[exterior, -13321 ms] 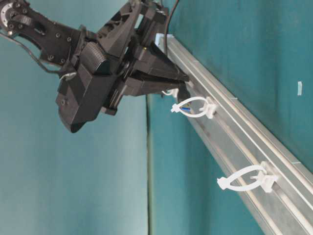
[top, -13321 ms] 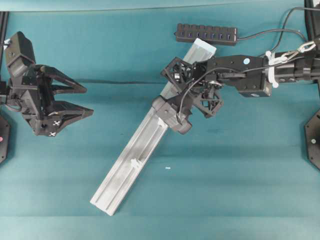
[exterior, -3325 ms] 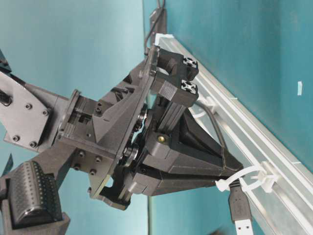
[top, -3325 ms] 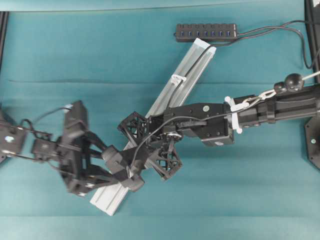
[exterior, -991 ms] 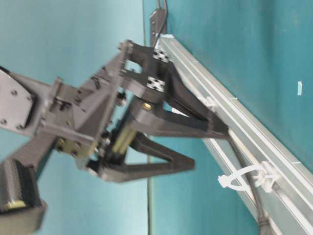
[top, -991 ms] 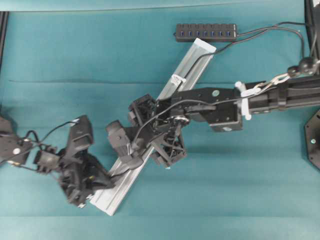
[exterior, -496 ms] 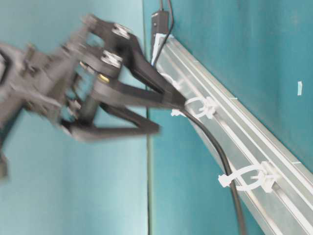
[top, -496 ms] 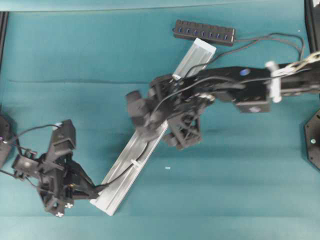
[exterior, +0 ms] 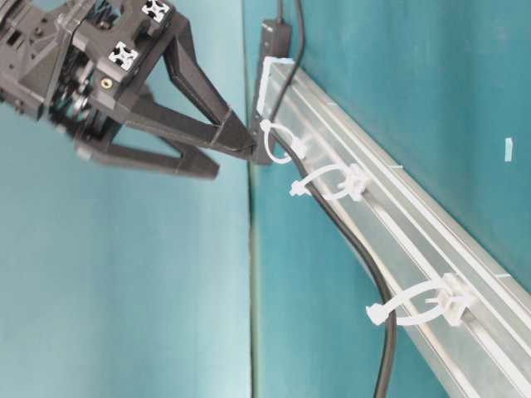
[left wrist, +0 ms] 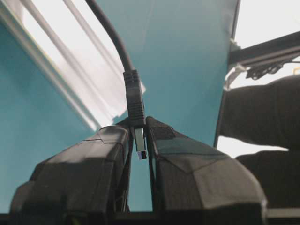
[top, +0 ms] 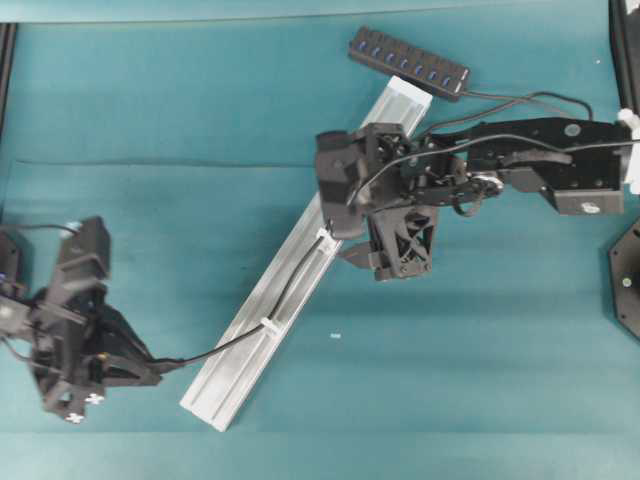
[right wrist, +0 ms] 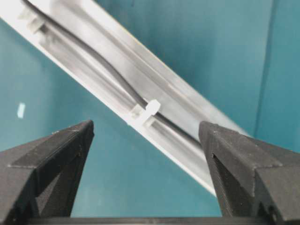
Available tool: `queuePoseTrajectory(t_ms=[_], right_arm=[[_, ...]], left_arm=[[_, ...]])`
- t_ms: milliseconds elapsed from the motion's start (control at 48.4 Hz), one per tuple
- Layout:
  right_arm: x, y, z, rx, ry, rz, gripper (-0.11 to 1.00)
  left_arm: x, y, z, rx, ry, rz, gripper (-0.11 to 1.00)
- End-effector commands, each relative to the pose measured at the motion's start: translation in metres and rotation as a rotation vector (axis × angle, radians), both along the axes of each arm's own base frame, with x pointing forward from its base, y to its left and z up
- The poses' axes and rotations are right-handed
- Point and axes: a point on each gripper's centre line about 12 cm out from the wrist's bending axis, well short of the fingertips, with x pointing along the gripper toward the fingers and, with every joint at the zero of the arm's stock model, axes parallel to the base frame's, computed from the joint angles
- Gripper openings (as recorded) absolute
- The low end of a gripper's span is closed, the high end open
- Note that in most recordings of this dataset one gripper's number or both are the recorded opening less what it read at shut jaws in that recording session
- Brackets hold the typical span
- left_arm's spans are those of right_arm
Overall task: Pass the USB cable through three rings with both arms.
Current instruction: 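Pull the cable through the rings with the left gripper toward the left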
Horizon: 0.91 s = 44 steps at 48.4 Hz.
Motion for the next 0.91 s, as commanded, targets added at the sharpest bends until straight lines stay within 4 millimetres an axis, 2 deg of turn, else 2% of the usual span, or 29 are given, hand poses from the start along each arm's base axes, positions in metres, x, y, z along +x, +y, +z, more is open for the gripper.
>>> queuePoseTrajectory(t_ms=[0, 475, 826, 888], right_arm=[[0.001, 0.002, 0.007, 0.026, -0.031, -0.036, 0.9], [0.008, 0.004, 0.01, 0.101, -0.112, -0.144, 0.9], [0.023, 0.012, 0.018, 0.179, -0.278, -0.228, 0.9], [0.025, 0.011, 0.02, 0.189, -0.296, -0.24, 0.9]], left_arm=[[-0.002, -0.001, 0.005, 0.001, -0.017, -0.01, 0.09], [-0.004, 0.001, 0.004, 0.004, -0.008, -0.007, 0.1], [-0.006, 0.003, 0.009, -0.006, -0.043, -0.001, 0.09], [-0.007, 0.004, 0.008, -0.006, -0.043, -0.001, 0.15]])
